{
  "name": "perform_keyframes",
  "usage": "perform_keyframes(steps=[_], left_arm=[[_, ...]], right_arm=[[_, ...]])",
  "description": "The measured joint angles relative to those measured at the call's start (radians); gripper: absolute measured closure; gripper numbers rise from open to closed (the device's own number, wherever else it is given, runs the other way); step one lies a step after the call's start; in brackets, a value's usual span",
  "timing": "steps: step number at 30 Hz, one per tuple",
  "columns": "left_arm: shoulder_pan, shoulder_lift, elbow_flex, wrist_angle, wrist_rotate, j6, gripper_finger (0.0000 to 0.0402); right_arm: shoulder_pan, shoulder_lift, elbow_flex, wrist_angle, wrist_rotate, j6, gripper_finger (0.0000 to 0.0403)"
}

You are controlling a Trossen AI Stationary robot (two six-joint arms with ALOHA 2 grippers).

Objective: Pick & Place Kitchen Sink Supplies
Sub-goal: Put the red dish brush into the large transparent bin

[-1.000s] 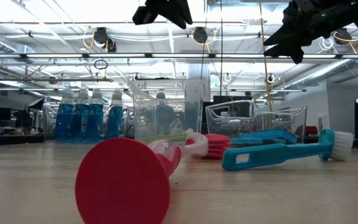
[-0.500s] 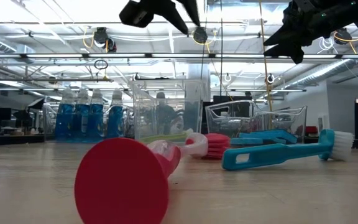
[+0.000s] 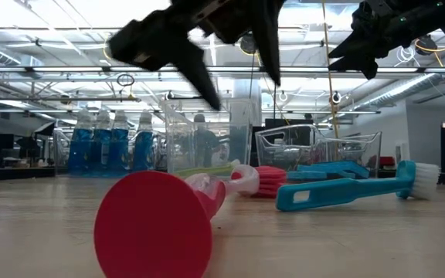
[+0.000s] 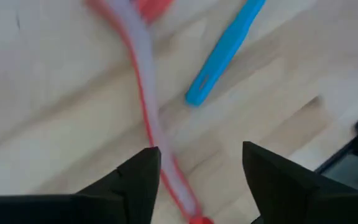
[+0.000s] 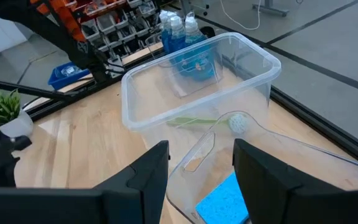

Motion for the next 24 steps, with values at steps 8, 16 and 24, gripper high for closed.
perform_keyframes(steps=[8,16,24], left_arm=[[-0.038,0.075,0.000,-0.007,0.009,-0.139,0.0154],[-0.059,0.107,0.000,-0.007,0.014,-0.195,0.0153],[-0.088,0.152,-0.007,0.003,0.022,-0.250,0.0153]], right_arm=[[0.000,0.000,0.000,0.000,0.000,-0.008,0.0234],[0.000,0.000,0.000,0.000,0.000,-0.008,0.0234],[0.000,0.000,0.000,0.000,0.000,-0.007,0.0234]])
